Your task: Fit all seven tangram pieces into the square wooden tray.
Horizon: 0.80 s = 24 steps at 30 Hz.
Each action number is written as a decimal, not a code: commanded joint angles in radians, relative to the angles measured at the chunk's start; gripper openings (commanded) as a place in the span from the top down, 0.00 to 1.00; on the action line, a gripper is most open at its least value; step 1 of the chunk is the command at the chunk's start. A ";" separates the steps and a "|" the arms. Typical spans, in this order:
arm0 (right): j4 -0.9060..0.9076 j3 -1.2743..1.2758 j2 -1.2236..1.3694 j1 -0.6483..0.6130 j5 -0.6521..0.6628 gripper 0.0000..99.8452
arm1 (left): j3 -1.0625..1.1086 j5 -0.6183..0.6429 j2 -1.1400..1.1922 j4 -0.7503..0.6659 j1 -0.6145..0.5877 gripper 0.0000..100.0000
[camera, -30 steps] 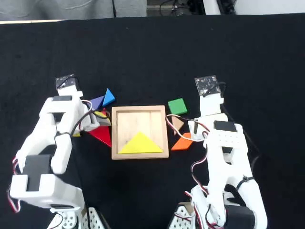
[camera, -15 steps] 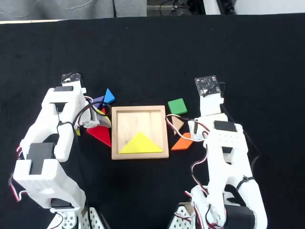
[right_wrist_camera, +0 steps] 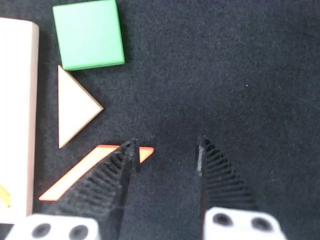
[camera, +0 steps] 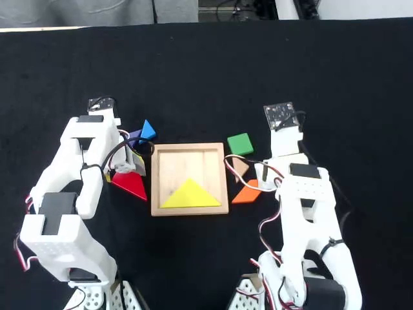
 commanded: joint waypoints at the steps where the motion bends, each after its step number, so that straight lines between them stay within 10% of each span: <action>1: -0.017 -0.044 -0.038 -0.011 0.009 0.81 | -0.018 0.008 -0.005 0.018 0.019 0.69; 17: -0.017 -0.044 -0.038 -0.011 0.009 0.81 | 0.005 -0.066 -0.270 0.103 -0.104 0.89; 24: -0.017 -0.045 -0.038 -0.011 0.009 0.81 | 0.001 -0.161 -0.308 0.305 -0.205 0.72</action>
